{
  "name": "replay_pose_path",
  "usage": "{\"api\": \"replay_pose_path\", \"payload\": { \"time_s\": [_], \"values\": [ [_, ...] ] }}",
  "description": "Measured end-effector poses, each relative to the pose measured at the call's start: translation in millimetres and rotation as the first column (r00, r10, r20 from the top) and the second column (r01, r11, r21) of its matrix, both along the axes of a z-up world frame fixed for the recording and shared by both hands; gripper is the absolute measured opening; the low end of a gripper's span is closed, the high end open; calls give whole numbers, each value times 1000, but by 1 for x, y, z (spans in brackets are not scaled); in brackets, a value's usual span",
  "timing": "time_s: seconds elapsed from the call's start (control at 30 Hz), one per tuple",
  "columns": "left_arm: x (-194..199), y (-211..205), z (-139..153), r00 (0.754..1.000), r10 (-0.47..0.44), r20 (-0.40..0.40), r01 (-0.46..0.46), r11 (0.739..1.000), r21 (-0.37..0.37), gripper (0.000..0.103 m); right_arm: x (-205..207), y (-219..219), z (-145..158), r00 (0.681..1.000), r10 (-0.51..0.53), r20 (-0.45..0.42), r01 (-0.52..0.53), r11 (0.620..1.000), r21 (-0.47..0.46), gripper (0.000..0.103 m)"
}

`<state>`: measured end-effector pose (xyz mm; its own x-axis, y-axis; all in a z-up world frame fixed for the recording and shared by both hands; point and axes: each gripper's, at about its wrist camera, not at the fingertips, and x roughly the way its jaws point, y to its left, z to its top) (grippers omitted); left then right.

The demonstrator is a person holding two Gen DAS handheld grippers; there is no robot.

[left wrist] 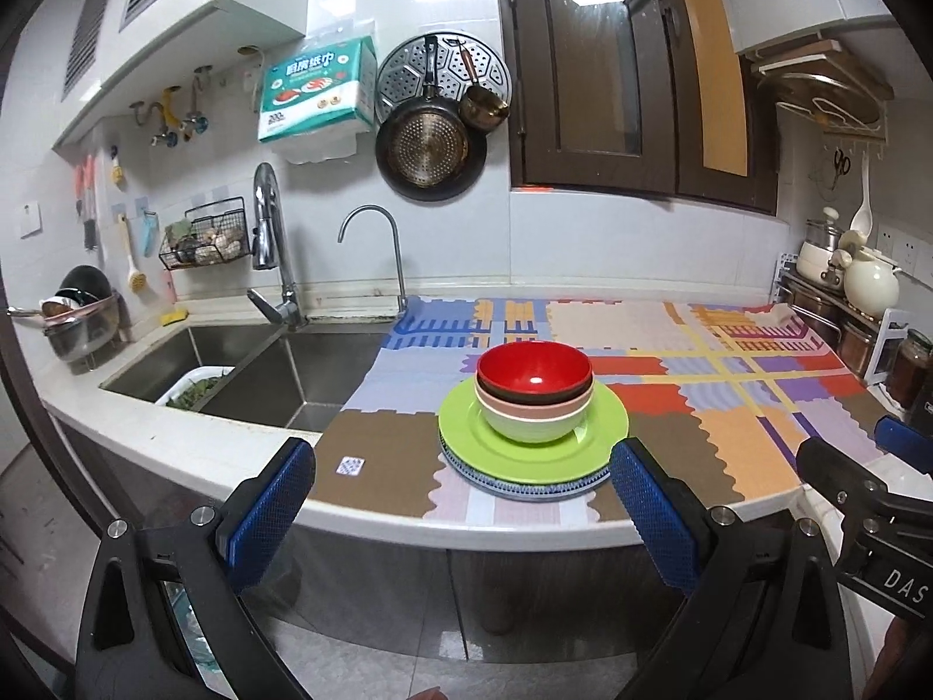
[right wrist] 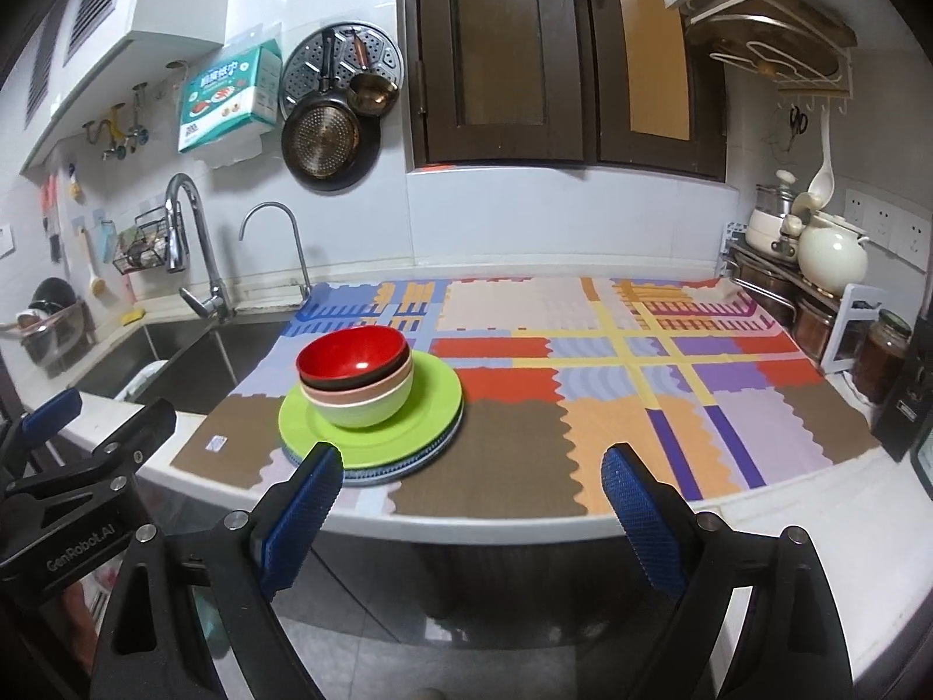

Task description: Organize plates and bowls

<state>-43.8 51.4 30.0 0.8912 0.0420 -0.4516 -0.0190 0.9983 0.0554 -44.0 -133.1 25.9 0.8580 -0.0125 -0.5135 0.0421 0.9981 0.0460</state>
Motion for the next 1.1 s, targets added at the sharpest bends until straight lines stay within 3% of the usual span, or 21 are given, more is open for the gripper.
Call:
{"api": "replay_pose_path", "payload": {
  "time_s": [0.43, 1.1],
  "values": [
    [-34, -6, 9, 1000, -19, 17, 19, 1000, 0, 103, -41, -4, 7, 1000, 8, 25, -9, 1000, 10, 91],
    [-40, -8, 12, 999, -38, 16, 38, 999, 8, 103, -51, -5, 9, 999, -9, 36, 9, 1000, 4, 91]
  ]
}}
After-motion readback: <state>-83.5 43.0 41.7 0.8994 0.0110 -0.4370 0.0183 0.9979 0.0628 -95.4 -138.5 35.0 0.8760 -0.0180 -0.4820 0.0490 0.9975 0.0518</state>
